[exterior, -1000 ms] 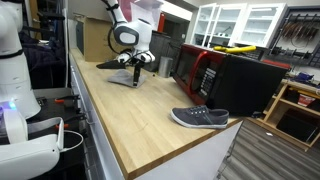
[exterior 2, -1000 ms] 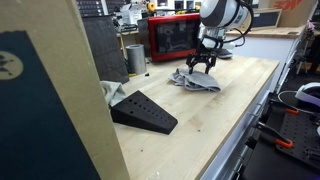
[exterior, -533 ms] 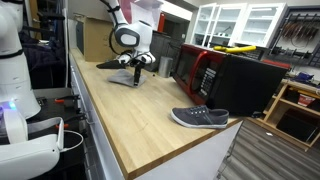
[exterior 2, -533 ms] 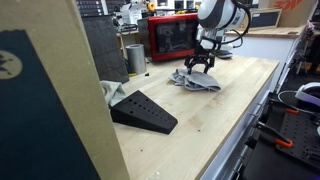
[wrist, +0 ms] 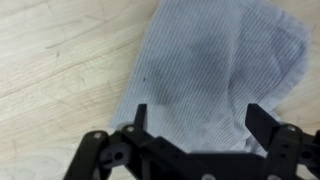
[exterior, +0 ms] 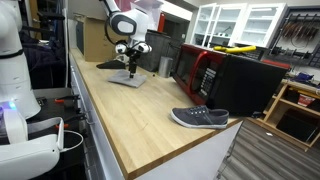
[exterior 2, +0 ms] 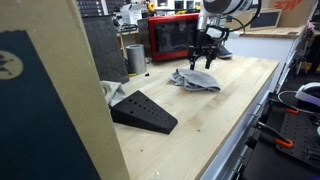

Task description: Fold the grey towel

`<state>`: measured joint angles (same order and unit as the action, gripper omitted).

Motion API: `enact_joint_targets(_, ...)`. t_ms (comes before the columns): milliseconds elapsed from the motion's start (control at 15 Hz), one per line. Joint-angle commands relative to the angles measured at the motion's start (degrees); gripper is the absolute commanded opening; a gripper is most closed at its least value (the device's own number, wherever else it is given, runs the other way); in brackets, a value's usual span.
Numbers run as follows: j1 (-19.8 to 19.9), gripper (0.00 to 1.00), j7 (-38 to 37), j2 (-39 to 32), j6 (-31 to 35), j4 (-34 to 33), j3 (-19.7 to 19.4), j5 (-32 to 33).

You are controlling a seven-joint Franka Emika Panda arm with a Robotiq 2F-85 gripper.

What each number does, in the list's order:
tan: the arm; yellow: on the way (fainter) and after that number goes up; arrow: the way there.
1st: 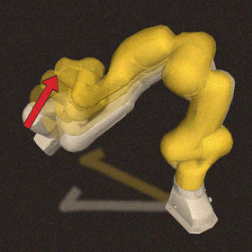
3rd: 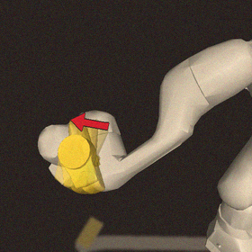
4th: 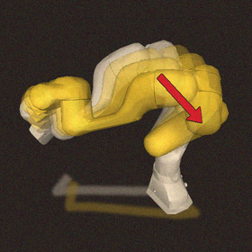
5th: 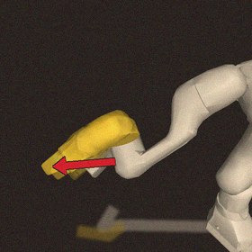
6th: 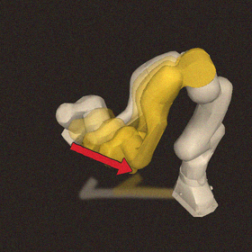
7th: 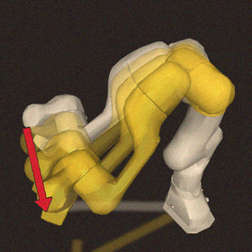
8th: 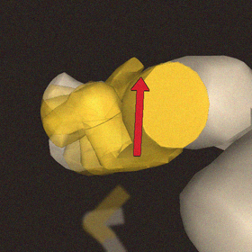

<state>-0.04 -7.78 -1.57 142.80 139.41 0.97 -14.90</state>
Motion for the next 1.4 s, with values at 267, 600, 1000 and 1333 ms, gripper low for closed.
enact_joint_targets(267,-0.6,1.0,7.1,10.1,-13.8,1.2,-0.2,6.7)
enact_joint_targets(600,-0.6,1.0,12.2,13.6,-15.1,0.1,-0.8,7.3)
enact_joint_targets(1000,-0.9,1.0,15.8,17.3,-14.3,-0.6,-1.0,9.3)
enact_joint_targets(1333,-1.2,1.0,16.9,21.1,-14.5,-1.1,-0.9,10.5)
